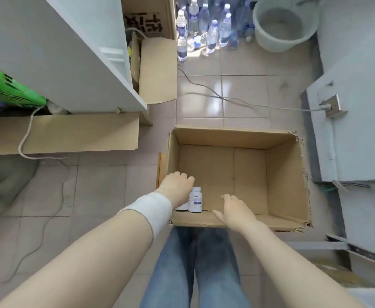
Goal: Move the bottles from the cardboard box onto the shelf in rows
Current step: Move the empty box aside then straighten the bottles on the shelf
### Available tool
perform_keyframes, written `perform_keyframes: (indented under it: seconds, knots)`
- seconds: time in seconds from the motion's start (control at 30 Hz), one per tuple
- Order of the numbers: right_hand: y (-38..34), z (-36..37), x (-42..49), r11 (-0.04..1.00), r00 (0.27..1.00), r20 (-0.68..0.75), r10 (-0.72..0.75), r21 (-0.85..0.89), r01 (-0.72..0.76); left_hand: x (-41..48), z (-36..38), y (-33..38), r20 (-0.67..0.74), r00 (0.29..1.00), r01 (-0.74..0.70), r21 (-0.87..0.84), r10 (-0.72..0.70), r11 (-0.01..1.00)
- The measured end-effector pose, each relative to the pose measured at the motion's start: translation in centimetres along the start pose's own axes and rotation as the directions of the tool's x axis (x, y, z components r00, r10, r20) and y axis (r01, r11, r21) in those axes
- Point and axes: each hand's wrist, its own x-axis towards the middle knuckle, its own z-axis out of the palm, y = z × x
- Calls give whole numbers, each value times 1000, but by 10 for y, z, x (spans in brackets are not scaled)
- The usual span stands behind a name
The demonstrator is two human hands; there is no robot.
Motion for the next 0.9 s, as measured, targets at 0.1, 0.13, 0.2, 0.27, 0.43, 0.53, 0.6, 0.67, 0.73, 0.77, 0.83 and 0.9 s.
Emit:
perform_keyframes:
  seconds: [0.1, 0.13, 0.2, 0.27, 0.43, 0.53, 0.6, 0.67, 0.73, 0.77, 0.83, 0.9]
  knots:
    - [-1, 18, 53, 990, 993, 120, 13, 138, -30, 51, 20, -4, 73, 997, -32, 97, 25, 995]
    - [0, 27, 73, 985, 986, 166, 13, 166, -41, 72, 29, -6, 108, 994, -36, 130, 22, 991]
    - [0, 44, 108, 970, 970, 243, -1, 234, -58, 107, 47, -11, 174, 985, -49, 185, 16, 982]
    - [-1, 62, 132, 939, 955, 295, -18, 333, -85, 132, 63, -15, 243, 970, -81, 222, 25, 972]
    - [-7, 79, 156, 877, 955, 296, 14, 456, -154, 158, 78, -18, 365, 931, -119, 216, 33, 969]
    - [1, 73, 161, 845, 937, 346, -38, 512, -155, 161, 75, -19, 409, 912, -38, 58, 11, 998]
    - [11, 68, 160, 820, 934, 356, -35, 544, -176, 159, 76, -16, 425, 905, 90, -159, -14, 983]
    - [24, 63, 158, 799, 940, 341, 1, 565, -206, 157, 82, -11, 434, 900, 222, -356, -49, 908]
    - [37, 58, 157, 787, 947, 316, 53, 571, -234, 153, 92, -7, 424, 902, 313, -502, -86, 807]
    - [43, 56, 156, 784, 950, 302, 74, 571, -243, 151, 98, -5, 411, 905, 345, -565, -107, 750]
    - [50, 56, 156, 781, 956, 271, 113, 570, -254, 145, 109, 0, 375, 912, 391, -669, -167, 632]
    - [53, 59, 158, 770, 959, 246, 137, 583, -260, 140, 118, 3, 338, 909, 417, -746, -244, 520]
